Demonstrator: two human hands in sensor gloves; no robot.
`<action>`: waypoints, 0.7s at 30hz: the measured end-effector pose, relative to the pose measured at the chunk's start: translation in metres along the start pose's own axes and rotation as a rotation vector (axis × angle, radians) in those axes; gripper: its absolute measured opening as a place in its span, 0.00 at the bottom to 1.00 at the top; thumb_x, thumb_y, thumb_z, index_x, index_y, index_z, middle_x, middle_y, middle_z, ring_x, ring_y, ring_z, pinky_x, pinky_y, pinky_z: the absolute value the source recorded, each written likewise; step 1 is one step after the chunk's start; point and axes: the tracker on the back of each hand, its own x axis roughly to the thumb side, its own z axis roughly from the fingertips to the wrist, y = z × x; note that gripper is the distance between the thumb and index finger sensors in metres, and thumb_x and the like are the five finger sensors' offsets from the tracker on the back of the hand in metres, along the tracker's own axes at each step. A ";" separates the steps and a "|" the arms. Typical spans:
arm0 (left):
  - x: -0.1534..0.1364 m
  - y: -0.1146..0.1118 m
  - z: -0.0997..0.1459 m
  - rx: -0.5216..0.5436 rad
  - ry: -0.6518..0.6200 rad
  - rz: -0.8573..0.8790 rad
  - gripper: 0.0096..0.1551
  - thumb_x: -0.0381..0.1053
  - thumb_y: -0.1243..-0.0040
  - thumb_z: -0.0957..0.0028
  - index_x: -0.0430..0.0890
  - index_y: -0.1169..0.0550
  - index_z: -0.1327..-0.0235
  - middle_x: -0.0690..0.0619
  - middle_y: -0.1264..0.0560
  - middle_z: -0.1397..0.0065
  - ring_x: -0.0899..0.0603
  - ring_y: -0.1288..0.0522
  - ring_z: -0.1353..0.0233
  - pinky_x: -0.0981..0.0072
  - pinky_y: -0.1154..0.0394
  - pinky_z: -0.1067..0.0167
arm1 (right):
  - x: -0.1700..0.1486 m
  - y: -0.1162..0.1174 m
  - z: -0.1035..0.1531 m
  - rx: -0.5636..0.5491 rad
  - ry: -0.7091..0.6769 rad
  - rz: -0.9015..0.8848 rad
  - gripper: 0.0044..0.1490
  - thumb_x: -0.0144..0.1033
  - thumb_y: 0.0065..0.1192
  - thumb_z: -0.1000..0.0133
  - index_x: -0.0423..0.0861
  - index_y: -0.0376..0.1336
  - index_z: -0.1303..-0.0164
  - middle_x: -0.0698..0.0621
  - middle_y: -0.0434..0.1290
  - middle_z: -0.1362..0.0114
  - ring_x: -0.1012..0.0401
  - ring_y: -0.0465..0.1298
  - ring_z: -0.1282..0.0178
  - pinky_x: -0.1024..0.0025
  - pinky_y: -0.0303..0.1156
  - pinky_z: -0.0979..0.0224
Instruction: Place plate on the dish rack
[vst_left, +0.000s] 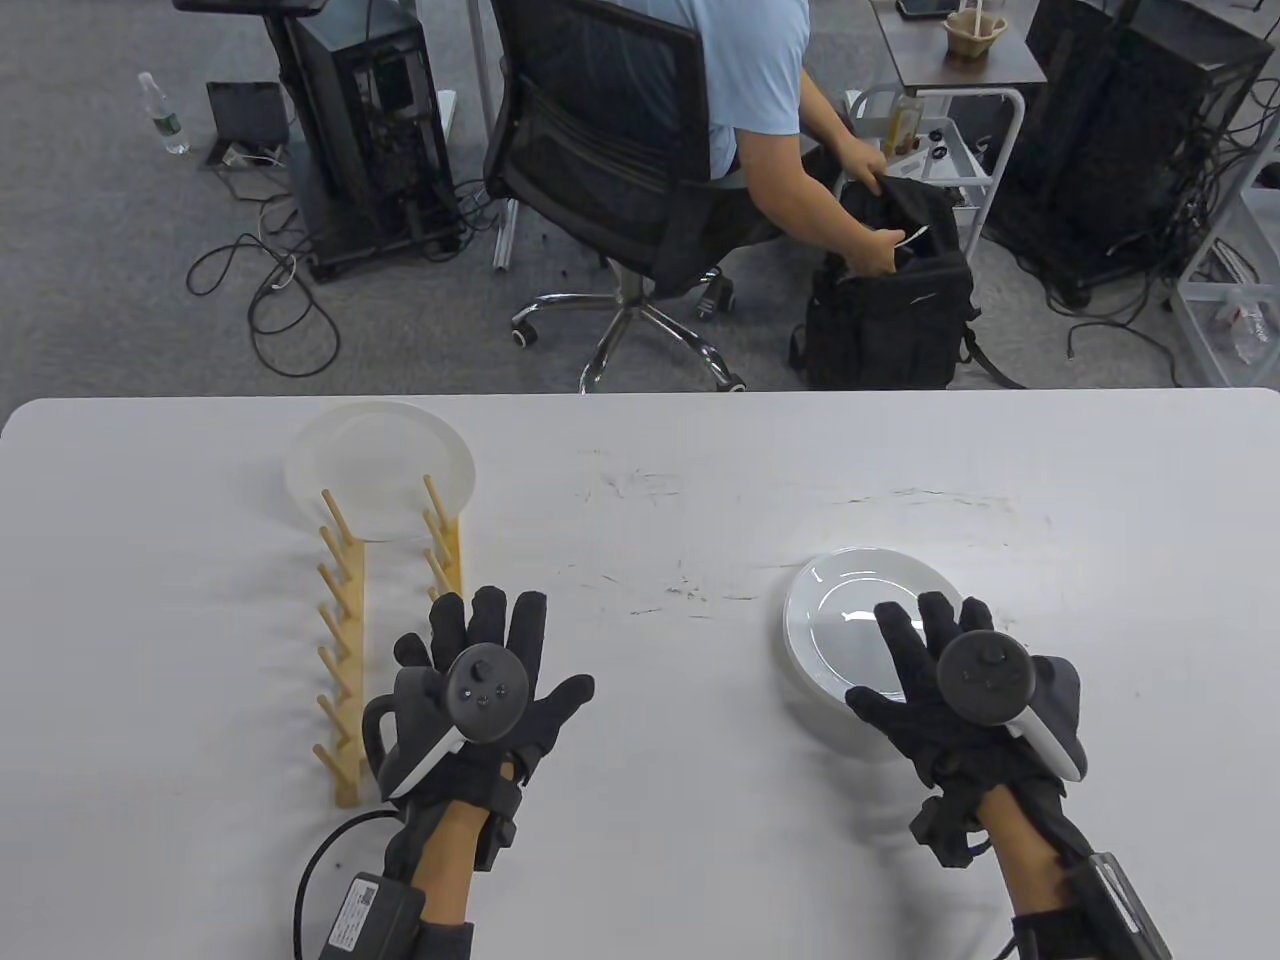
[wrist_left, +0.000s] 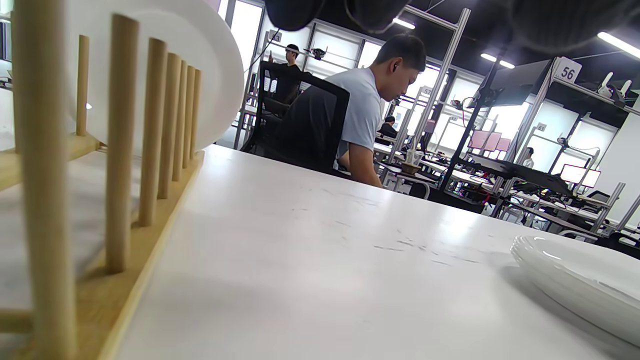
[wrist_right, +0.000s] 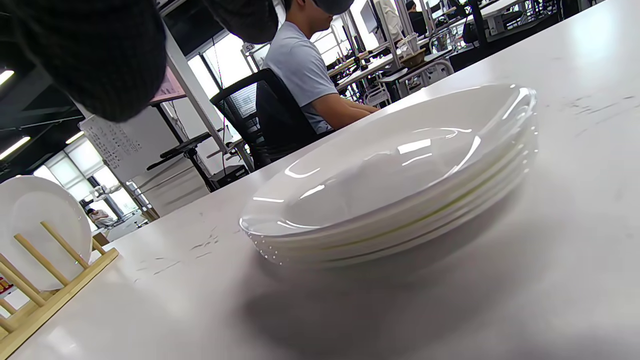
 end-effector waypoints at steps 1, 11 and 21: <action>0.000 0.000 0.000 0.000 0.000 0.001 0.55 0.78 0.51 0.50 0.56 0.49 0.13 0.45 0.55 0.11 0.24 0.61 0.14 0.19 0.60 0.28 | 0.000 0.000 0.000 0.005 0.000 -0.001 0.55 0.57 0.60 0.46 0.51 0.39 0.16 0.41 0.29 0.13 0.33 0.23 0.20 0.25 0.23 0.27; 0.000 0.000 -0.001 0.008 0.005 0.018 0.54 0.77 0.51 0.50 0.55 0.48 0.13 0.44 0.52 0.11 0.23 0.58 0.14 0.19 0.58 0.28 | 0.032 -0.032 0.021 0.034 0.001 -0.054 0.46 0.48 0.57 0.42 0.43 0.48 0.17 0.35 0.31 0.14 0.31 0.25 0.21 0.25 0.25 0.28; 0.000 0.001 0.000 0.016 -0.005 0.038 0.54 0.76 0.51 0.50 0.55 0.48 0.13 0.44 0.52 0.11 0.23 0.58 0.14 0.19 0.57 0.28 | -0.014 -0.101 -0.034 -0.221 0.293 -0.210 0.33 0.36 0.65 0.45 0.41 0.66 0.28 0.33 0.55 0.19 0.29 0.61 0.26 0.34 0.59 0.27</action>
